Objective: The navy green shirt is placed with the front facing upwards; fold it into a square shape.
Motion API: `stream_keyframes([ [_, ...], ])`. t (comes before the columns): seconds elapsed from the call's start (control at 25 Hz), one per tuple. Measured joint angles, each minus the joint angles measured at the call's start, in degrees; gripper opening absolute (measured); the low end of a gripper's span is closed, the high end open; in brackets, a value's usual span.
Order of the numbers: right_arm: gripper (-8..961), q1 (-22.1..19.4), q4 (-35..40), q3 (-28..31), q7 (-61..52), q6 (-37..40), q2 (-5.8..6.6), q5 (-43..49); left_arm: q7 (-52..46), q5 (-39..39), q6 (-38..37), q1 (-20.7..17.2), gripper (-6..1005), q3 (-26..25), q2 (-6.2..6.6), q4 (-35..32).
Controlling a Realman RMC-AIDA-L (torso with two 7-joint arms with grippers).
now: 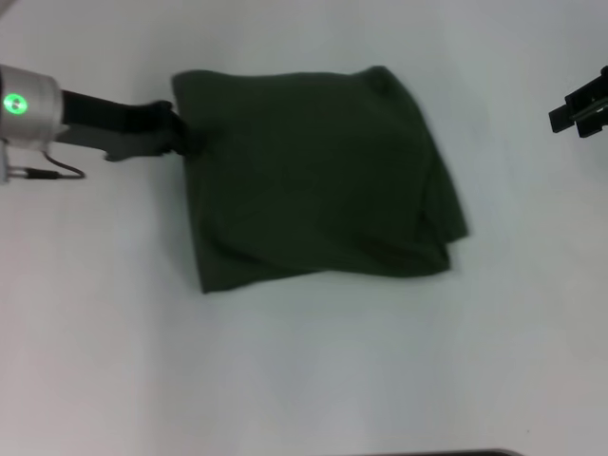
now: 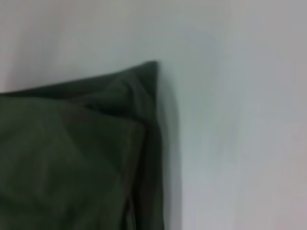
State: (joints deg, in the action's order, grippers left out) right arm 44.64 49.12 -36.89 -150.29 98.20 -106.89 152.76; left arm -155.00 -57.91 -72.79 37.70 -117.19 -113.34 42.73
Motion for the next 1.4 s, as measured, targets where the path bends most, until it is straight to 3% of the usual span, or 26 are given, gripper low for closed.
stream_keyframes([
  [0.12,474,0.03,0.0,-0.04,0.0,0.0,-0.23,0.0,1.24,0.24,-0.18,0.19,37,-1.44,0.63,-0.2],
  [0.56,473,0.23,-0.18,-0.11,0.06,-0.13,-0.72,-1.19,2.5,4.44,3.39,1.21,53,-2.26,0.63,-3.55],
  [0.72,472,0.66,-0.59,0.11,0.12,-0.28,-0.73,-1.32,1.74,4.81,1.27,-0.36,207,-6.24,-0.01,0.93],
  [0.88,472,1.02,-0.66,0.3,0.25,-0.9,-0.91,-3.03,2.72,3.75,-6.18,-3.15,322,-15.31,-2.47,11.03],
  [1.0,472,1.03,-0.99,0.42,0.07,-2.8,-1.77,-7.85,4.17,0.03,-11.93,-4.97,398,-18.56,-3.88,15.94],
  [1.16,471,1.18,-3.57,0.32,-0.5,-6.17,-2.68,-10.37,5.25,-7.26,-17.34,-6.21,515,-19.58,-4.12,16.98],
  [1.4,471,3.43,-13.78,-1.71,-0.07,-13.89,-4.08,-11.13,6.55,-13.37,-22.19,-6.6,742,-19.64,-3.99,16.66],
])
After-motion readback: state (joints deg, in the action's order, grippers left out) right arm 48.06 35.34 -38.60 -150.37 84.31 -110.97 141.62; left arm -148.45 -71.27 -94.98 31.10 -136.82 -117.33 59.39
